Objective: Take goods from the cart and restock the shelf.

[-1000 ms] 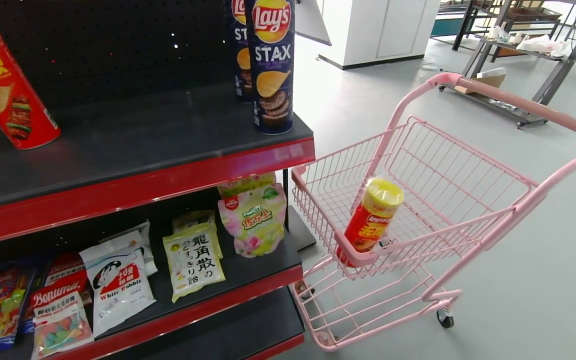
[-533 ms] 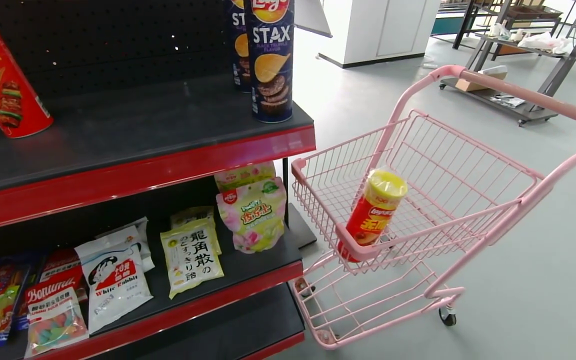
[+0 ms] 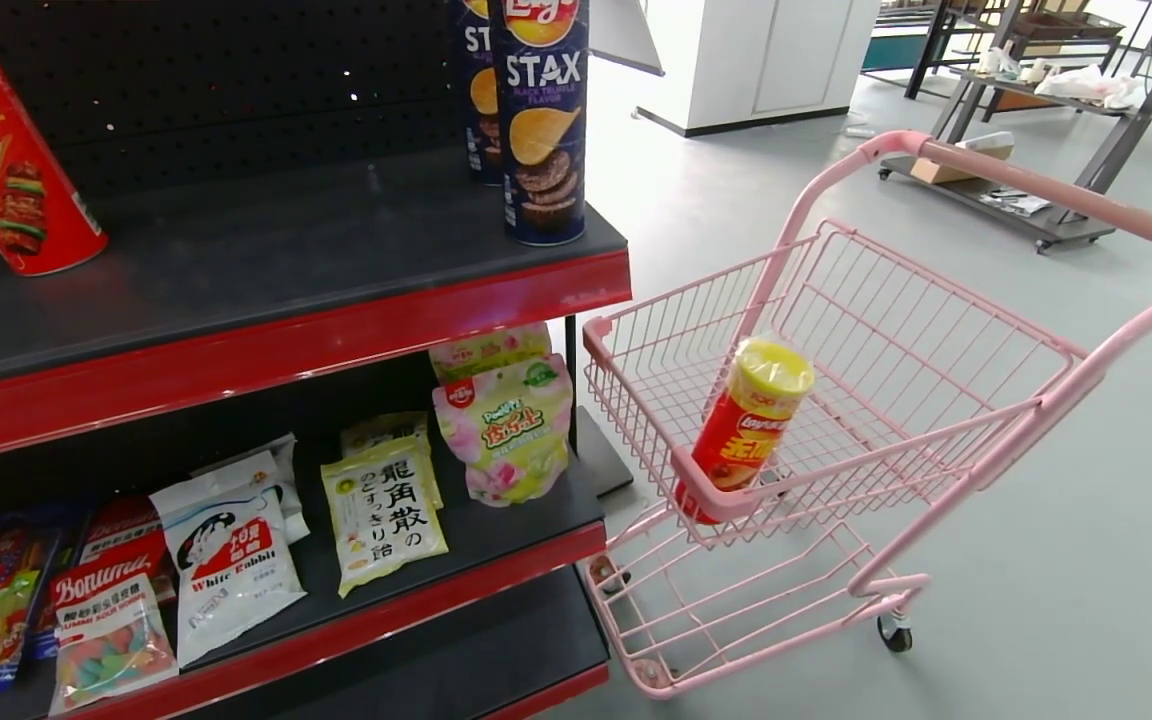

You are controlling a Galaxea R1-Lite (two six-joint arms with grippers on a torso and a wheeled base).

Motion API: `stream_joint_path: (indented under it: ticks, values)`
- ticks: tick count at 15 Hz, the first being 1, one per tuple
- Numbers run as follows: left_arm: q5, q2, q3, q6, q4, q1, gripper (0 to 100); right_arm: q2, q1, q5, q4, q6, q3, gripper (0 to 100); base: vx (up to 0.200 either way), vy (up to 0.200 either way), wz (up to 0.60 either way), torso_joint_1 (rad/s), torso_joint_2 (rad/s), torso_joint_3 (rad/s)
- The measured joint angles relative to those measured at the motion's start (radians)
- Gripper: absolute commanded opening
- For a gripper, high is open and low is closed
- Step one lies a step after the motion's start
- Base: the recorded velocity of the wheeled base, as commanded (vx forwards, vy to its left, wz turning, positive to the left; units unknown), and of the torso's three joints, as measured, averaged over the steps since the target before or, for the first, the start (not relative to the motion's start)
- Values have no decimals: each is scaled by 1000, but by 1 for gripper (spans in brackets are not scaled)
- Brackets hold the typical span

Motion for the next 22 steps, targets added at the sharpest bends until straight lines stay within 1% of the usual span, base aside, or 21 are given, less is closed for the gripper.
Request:
stream_joint_path:
  ticks: [2,4,5,6,7,12,22]
  values:
    - [0,0,0,0,0,0,100,253,10,119,-284,-24,8,100,0,0,0,0,0,0]
    - [0,0,0,0,0,0,100,495,14,242,-597,-92,73,100,0,0,0,0,0,0]
    - [0,0,0,0,0,0,100,588,19,299,-703,-125,106,100,0,0,0,0,0,0]
    - [0,0,0,0,0,0,100,661,36,343,-759,-149,130,100,0,0,0,0,0,0]
    - [0,0,0,0,0,0,100,721,59,364,-778,-164,146,100,0,0,0,0,0,0]
    - [0,0,0,1,0,0,100,851,130,366,-789,-174,150,100,0,0,0,0,0,0]
    - [0,0,0,0,0,1,100,1051,129,348,-797,-180,-13,100,0,0,0,0,0,0]
